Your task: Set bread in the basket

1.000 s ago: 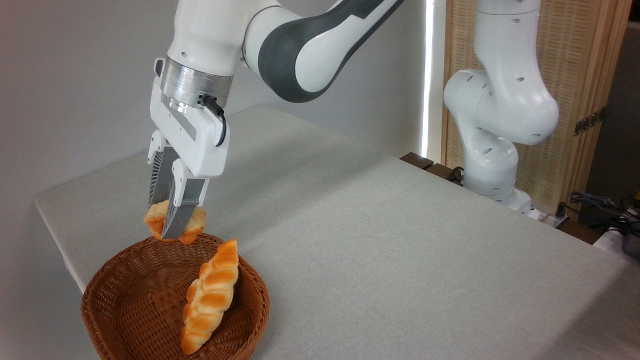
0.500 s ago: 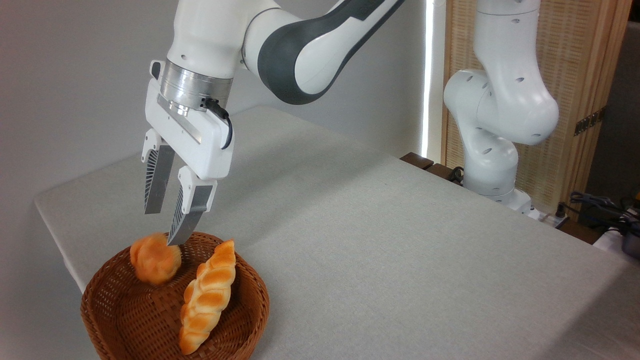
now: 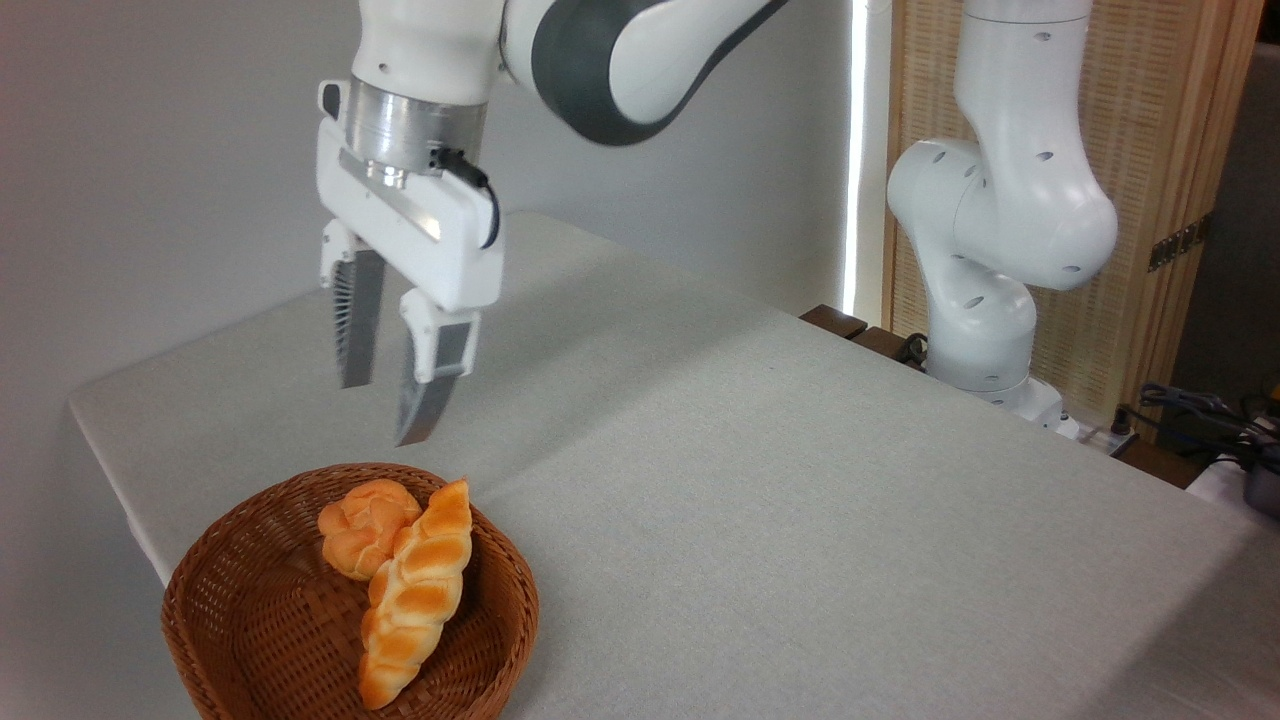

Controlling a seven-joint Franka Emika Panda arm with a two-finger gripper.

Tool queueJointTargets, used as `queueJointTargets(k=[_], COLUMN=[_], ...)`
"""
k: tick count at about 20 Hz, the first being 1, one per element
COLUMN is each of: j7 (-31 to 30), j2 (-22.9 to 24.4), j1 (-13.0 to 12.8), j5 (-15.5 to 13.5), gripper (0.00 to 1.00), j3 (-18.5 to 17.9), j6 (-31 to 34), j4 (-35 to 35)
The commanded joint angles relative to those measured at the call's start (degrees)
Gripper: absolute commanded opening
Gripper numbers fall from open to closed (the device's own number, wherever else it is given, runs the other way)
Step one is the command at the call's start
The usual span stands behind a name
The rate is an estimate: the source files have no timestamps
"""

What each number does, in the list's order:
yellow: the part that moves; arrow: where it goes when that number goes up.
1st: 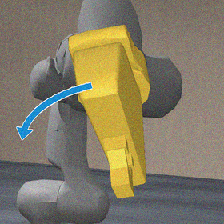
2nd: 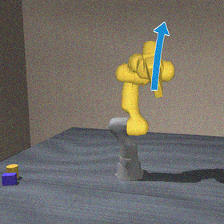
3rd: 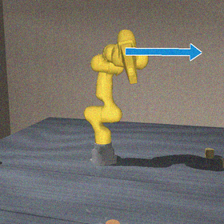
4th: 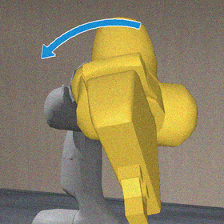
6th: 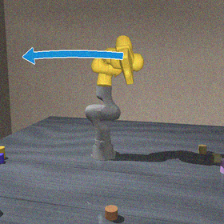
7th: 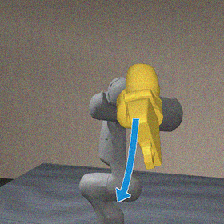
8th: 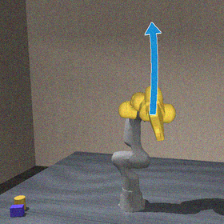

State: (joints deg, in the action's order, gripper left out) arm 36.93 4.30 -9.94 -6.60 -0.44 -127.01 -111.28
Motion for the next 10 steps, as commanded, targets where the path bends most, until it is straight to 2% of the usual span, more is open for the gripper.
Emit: queueJointTargets(k=[1, 3, 5, 9, 10], j7=[-1.3, -1.3, -1.3, -1.2, -1.2], j2=[0.9, 0.8, 0.7, 0.6, 0.5], j1=[0.0, 0.0, 0.0, 0.2, 0.2], j5=[1.9, 4.0, 6.0, 6.3, 6.3], gripper=[1.00, 1.00, 1.00, 1.00, 1.00], j3=[-0.2, -0.2, -0.3, -0.5, -2.0], j6=[10.7, 15.3, 16.6, 20.5, 20.8], j4=[1.8, 2.8, 2.9, 4.3, 5.1])
